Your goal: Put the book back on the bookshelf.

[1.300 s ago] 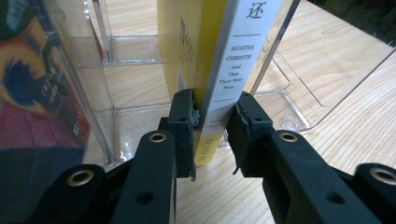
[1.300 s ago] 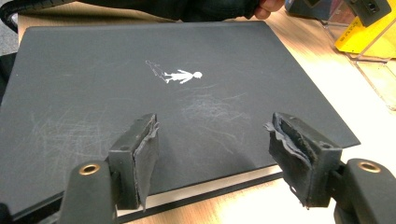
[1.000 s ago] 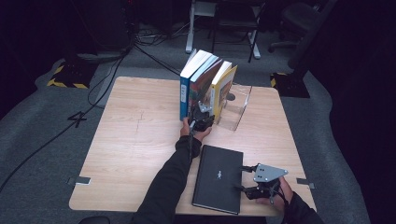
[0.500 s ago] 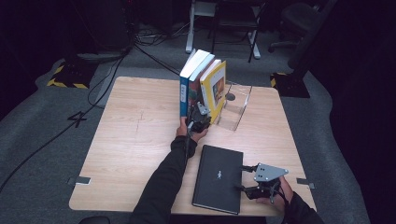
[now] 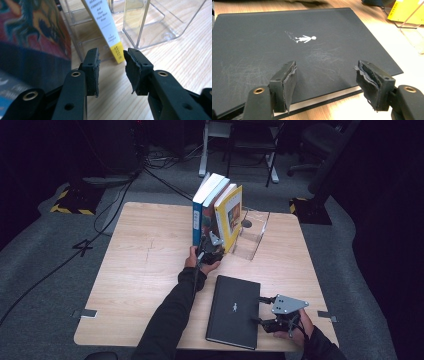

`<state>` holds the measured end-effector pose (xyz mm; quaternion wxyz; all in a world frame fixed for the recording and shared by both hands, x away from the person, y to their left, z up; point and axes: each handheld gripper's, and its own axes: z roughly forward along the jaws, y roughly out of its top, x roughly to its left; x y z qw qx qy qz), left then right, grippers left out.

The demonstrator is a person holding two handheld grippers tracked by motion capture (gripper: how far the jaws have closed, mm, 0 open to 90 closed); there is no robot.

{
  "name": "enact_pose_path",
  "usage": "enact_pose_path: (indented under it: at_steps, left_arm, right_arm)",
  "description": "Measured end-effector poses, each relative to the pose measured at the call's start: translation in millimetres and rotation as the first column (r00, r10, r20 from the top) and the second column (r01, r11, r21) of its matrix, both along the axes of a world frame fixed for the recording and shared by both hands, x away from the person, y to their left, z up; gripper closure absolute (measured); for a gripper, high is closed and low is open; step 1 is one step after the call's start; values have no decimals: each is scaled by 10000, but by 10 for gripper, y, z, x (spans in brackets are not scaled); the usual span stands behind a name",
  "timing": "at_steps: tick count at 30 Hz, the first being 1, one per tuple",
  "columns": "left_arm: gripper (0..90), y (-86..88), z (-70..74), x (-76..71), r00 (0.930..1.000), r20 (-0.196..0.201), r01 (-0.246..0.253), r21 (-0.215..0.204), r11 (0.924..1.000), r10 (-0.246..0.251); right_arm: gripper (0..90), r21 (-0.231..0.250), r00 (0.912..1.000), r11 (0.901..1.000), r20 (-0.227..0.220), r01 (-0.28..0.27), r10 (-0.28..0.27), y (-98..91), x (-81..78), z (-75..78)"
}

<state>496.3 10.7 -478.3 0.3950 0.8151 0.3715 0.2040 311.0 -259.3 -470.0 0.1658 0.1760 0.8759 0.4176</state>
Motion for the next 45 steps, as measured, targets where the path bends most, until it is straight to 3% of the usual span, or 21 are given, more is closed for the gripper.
enact_pose_path:
  at_steps: [7, 16, 20, 24, 28, 30, 34, 35, 38, 40, 41, 43, 45]
  left_arm:
    - [621, 78, 1, -133, 9992, 27, 389, 119, 9992, -390]
    - [570, 267, 36, -442, 9900, 195, 1384, 638, 9883, -1399]
    - [544, 440, 42, -671, 9812, 87, 1912, 941, 9770, -1929]
    - [516, 649, 47, -913, 9787, 112, 2037, 766, 9760, -2051]
    - [498, 830, 28, -1154, 9730, -22, 2302, 729, 9704, -2306]
    - [492, 892, 13, -1263, 9677, -150, 2519, 864, 9639, -2515]
    - [469, 976, -28, -1458, 9527, -427, 3037, 1037, 9471, -3008]
    - [456, 1005, -45, -1520, 9392, -636, 3424, 968, 9345, -3375]
    - [407, 1033, -96, -1644, 9152, -1034, 3988, 926, 9124, -3895]
    - [372, 1035, -137, -1710, 8973, -1356, 4322, 759, 8986, -4202]
    - [357, 1027, -156, -1758, 8930, -1413, 4412, 879, 8931, -4272]
    - [338, 1005, -193, -1855, 8770, -1600, 4709, 988, 8766, -4530]
    - [323, 994, -201, -1931, 8687, -1649, 4850, 919, 8697, -4670]
  right_arm:
    - [337, 97, 9998, 9998, -147, 144, -142, -10, 3, -3]
    - [329, 148, 9992, 9998, -382, 93, -87, -39, -31, 3]
    - [322, 122, 9987, 9999, -499, -29, 35, -45, -80, 0]
    - [304, 250, 9975, 9997, -705, 72, -54, -69, -112, 3]
    - [298, 291, 9956, 9996, -937, 54, -27, -78, -154, -13]
    - [290, 297, 9951, 9995, -990, 99, -69, -90, -172, -14]
    - [291, 354, 9926, 9992, -1209, 175, -131, -124, -211, -17]
    - [290, 377, 9917, 9991, -1278, 192, -142, -136, -220, -19]
    - [282, 414, 9857, 9985, -1662, 360, -286, -171, -244, -23]
    - [266, 97, 9805, 9992, -1930, 389, -363, -176, -268, -45]
    - [262, 54, 9769, 9993, -2109, 373, -353, -187, -280, -59]
    - [259, -29, 9719, 9996, -2340, 275, -274, -207, -301, -92]
    - [255, -114, 9716, 9997, -2356, 205, -226, -221, -310, -108]
